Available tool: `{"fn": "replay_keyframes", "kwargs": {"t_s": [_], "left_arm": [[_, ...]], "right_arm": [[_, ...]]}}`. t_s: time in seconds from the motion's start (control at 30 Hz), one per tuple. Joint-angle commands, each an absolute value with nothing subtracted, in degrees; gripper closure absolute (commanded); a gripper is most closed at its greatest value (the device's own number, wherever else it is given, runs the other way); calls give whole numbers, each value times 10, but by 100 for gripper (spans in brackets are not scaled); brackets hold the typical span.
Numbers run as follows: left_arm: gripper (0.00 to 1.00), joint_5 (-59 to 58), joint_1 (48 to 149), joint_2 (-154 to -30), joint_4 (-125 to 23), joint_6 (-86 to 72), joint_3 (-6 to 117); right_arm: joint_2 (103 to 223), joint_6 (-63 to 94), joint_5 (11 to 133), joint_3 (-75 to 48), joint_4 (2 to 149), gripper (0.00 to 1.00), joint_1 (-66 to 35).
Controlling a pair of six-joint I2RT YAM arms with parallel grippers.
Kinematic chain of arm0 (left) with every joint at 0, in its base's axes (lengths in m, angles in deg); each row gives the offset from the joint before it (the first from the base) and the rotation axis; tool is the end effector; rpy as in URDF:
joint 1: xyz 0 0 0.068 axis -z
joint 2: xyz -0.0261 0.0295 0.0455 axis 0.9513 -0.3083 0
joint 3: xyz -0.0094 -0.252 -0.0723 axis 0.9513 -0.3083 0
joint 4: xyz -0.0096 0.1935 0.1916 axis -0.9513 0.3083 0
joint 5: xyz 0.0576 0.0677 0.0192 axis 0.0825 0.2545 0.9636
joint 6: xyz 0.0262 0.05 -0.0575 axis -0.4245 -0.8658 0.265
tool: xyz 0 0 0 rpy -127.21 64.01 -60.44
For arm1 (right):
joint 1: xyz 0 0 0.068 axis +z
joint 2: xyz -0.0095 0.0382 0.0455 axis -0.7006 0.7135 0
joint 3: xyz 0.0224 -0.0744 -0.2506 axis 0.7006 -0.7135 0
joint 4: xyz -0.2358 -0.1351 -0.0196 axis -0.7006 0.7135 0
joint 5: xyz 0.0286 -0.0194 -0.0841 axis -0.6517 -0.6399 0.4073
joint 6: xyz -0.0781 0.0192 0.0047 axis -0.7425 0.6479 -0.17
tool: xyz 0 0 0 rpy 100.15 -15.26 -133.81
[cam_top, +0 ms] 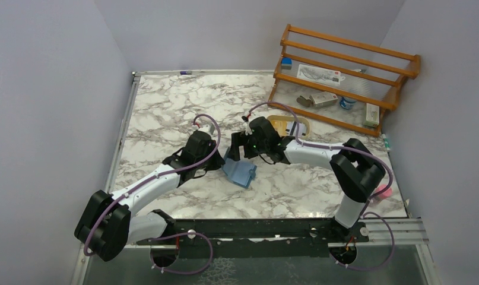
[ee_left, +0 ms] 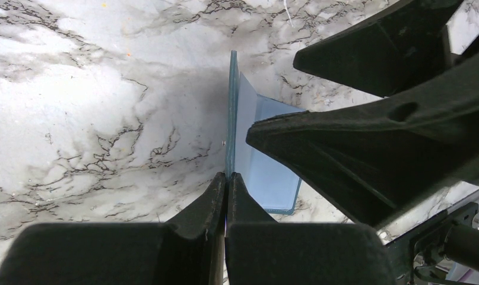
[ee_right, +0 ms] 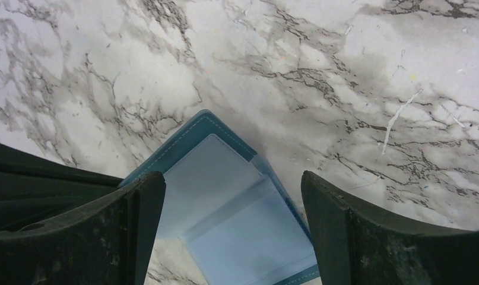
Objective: Take the credit cards out of the card holder
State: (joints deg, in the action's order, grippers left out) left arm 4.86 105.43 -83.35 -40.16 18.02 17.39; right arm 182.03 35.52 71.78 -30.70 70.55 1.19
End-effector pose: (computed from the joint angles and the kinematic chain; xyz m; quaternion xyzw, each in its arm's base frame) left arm 0.2290 -0.1553 0.1639 -0.0184 0.9107 -0.2572 0.3228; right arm 0.2803 0.3000 0.1502 -0.1767 0.8771 0.3084 0.3231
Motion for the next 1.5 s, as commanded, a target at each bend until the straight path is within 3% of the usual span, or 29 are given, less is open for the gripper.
{"fn": "replay_keyframes", "kwargs": {"t_s": [0.0, 0.8, 1.47], "left_arm": [[100, 46, 1055, -836, -418, 179, 175], [100, 42, 1055, -846, -422, 173, 176], [100, 52, 1054, -851, -419, 164, 189]], "right_arm": [[1847, 362, 704, -304, 695, 10, 13], [1877, 327, 703, -253, 721, 11, 14], [1910, 227, 732, -180, 850, 10, 35]]}}
